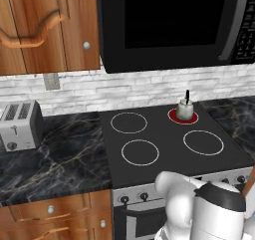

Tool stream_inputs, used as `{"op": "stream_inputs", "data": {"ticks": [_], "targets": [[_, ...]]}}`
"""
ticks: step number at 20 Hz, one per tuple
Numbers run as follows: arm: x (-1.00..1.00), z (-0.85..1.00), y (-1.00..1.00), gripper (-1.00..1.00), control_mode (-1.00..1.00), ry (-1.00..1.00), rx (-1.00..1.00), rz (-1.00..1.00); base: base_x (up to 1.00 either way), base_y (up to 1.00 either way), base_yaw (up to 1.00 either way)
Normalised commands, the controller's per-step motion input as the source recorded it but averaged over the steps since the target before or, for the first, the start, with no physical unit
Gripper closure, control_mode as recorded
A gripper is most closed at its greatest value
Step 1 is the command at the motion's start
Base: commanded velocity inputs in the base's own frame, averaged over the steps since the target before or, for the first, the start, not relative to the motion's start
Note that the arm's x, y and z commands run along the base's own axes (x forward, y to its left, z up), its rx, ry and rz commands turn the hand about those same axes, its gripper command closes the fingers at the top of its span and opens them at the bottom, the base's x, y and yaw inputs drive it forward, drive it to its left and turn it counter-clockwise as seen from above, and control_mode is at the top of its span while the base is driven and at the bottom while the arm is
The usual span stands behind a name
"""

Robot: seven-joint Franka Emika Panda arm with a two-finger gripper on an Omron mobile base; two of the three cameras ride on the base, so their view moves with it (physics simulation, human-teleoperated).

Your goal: Lower the heat of the kettle.

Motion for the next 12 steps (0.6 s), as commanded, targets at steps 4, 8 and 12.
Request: {"op": "stream_inputs", "data": {"ticks": [4,8,12], "targets": [[0.06,-0.09,0.0,-1.0,-1.0,0.09,0.0,-0.17,0.0,0.0,0.0],[0.09,-0.1,0.0,-1.0,-1.0,0.07,0.0,-0.13,0.0,0.0,0.0],[0.09,0.0,0.2,-1.0,-1.0,0.0,-0.01,-0.11,0.0,0.0,0.0]]}}
